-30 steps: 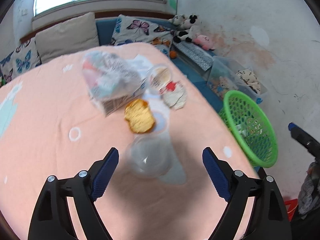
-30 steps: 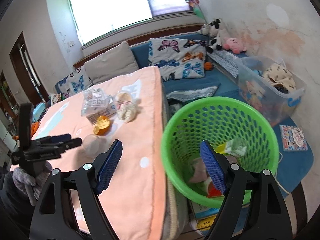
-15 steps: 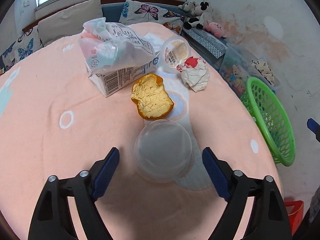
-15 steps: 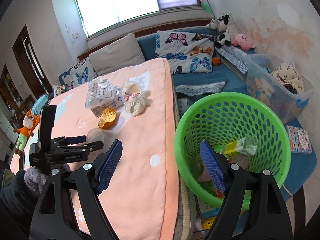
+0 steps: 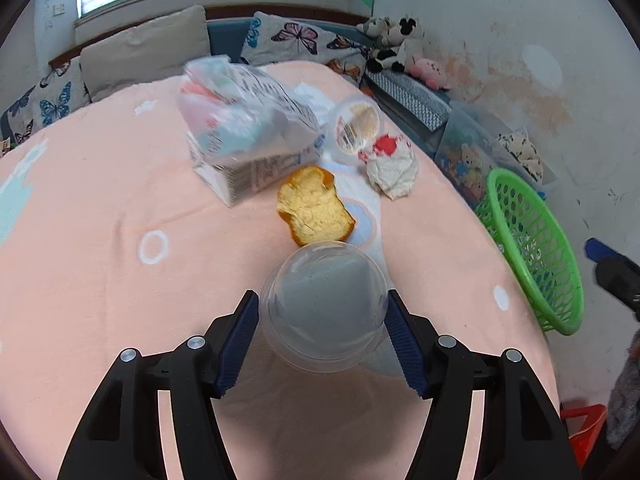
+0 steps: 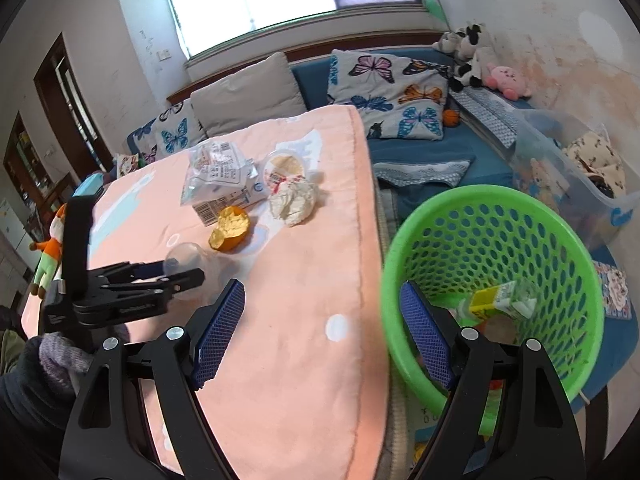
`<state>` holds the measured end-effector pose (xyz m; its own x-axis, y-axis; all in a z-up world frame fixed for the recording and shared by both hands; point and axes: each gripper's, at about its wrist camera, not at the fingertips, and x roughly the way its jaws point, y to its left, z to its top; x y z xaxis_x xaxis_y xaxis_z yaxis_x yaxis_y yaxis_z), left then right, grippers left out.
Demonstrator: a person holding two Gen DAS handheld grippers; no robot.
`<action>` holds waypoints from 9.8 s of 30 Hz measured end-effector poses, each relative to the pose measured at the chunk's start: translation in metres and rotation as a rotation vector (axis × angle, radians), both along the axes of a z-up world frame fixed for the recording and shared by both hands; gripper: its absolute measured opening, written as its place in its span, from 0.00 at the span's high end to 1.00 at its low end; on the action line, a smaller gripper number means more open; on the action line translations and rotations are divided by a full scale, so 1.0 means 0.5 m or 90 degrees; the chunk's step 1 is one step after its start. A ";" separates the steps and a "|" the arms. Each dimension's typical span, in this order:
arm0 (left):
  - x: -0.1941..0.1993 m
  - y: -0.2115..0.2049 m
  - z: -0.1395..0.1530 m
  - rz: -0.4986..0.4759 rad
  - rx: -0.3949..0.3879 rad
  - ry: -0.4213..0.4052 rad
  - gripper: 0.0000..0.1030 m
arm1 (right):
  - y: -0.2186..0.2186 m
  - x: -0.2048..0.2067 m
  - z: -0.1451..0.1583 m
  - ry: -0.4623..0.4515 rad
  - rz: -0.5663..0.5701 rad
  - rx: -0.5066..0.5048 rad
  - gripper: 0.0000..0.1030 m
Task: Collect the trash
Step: 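Close the left tool on the clear dome lid, then lower the right tool onto the orange peel and close on it, then carry the orange peel and dome lid over the green basket and open both tools, then move both tools back over the bed toward the clear plastic bag, then grasp the clear plastic bag with the left tool while the right tool reaches the crumpled paper, then close the right tool on the crumpled white paper with red print, then carry the paper and plastic bag over the green basket and open both tools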
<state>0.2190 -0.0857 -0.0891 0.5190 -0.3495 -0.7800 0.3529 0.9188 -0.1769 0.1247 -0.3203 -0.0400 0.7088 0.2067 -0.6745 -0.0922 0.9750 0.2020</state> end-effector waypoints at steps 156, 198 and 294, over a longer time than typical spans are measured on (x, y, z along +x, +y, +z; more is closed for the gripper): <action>-0.032 -0.428 0.102 -0.236 -0.016 -0.005 0.25 | -0.269 -0.117 0.001 -0.016 -0.185 -0.004 0.21; 0.302 0.069 0.083 0.192 -0.070 0.062 0.26 | 0.012 0.148 -0.005 0.011 0.028 -0.015 0.17; 0.010 -0.390 0.145 -0.167 -0.121 0.055 0.92 | -0.304 -0.111 -0.041 0.031 -0.199 0.014 0.33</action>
